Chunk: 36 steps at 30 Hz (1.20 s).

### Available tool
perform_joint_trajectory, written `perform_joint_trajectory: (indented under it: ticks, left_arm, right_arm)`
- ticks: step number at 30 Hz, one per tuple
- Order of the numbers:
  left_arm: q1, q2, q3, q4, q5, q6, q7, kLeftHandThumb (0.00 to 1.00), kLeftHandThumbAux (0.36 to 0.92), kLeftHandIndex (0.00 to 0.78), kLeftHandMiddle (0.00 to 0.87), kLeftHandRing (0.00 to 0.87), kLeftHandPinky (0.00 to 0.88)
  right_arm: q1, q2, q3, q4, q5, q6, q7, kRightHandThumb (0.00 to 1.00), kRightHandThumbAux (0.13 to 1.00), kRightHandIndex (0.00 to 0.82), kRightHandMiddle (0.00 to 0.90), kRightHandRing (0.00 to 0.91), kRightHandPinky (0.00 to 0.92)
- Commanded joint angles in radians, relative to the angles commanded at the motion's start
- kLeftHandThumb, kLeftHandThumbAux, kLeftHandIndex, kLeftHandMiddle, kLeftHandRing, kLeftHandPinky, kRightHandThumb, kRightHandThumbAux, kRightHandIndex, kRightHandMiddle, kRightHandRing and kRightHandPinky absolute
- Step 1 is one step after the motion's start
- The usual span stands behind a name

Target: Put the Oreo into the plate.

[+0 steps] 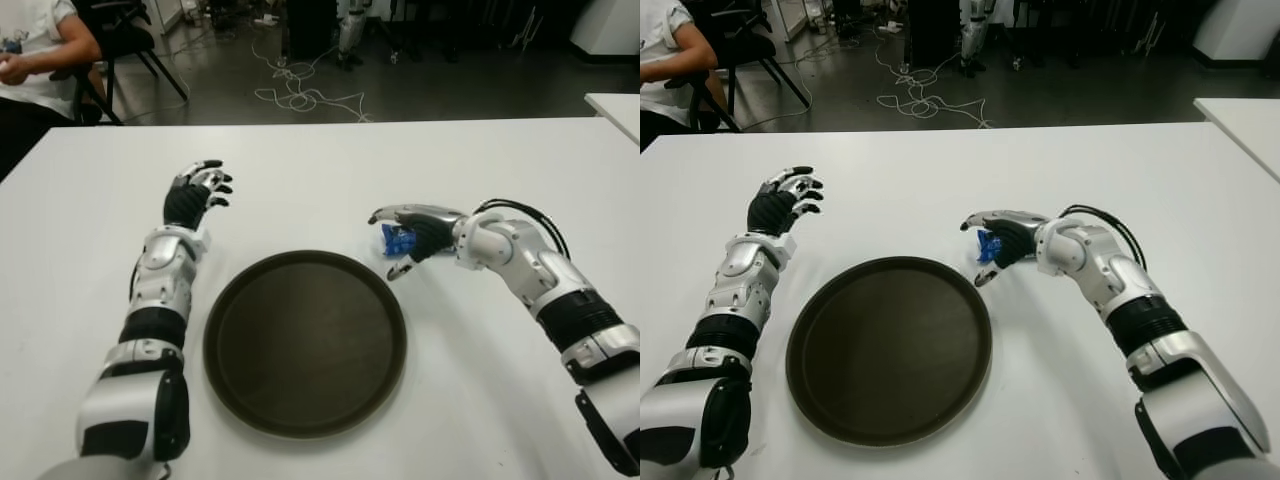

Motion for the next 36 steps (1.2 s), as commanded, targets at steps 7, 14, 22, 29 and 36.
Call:
perform_joint_trajectory:
  ticks: [7, 14, 22, 29, 36]
  left_arm:
    - [0.002, 0.001, -0.004, -0.008, 0.005, 0.003, 0.006, 0.826, 0.681, 0.391, 0.485, 0.530, 0.587]
    - [0.000, 0.002, -0.001, -0.002, 0.002, 0.005, 0.009, 0.817, 0.691, 0.349, 0.504, 0.518, 0.571]
    - [0.001, 0.001, 0.002, -0.003, -0.003, 0.003, 0.007, 0.818, 0.690, 0.350, 0.505, 0.517, 0.580]
    - [-0.002, 0.001, 0.004, 0.003, -0.003, 0.002, 0.010, 0.817, 0.690, 0.349, 0.505, 0.514, 0.570]
    - [-0.002, 0.004, 0.000, 0.007, 0.003, -0.004, 0.007, 0.819, 0.689, 0.355, 0.502, 0.510, 0.569]
  right_arm:
    - [0.000, 0.005, 0.001, 0.009, -0.008, -0.009, -0.024, 0.000, 0.645, 0.009, 0.008, 0.021, 0.038]
    - [-0.004, 0.009, 0.001, 0.025, -0.007, -0.013, -0.045, 0.000, 0.647, 0.027, 0.026, 0.040, 0.044]
    - [-0.009, 0.008, -0.009, 0.050, -0.004, -0.015, -0.087, 0.000, 0.663, 0.044, 0.049, 0.062, 0.059]
    - [-0.023, 0.004, -0.010, 0.077, -0.014, 0.006, -0.123, 0.000, 0.663, 0.055, 0.066, 0.075, 0.065]
    - [-0.031, 0.000, -0.010, 0.095, -0.016, 0.010, -0.155, 0.000, 0.694, 0.062, 0.070, 0.076, 0.066]
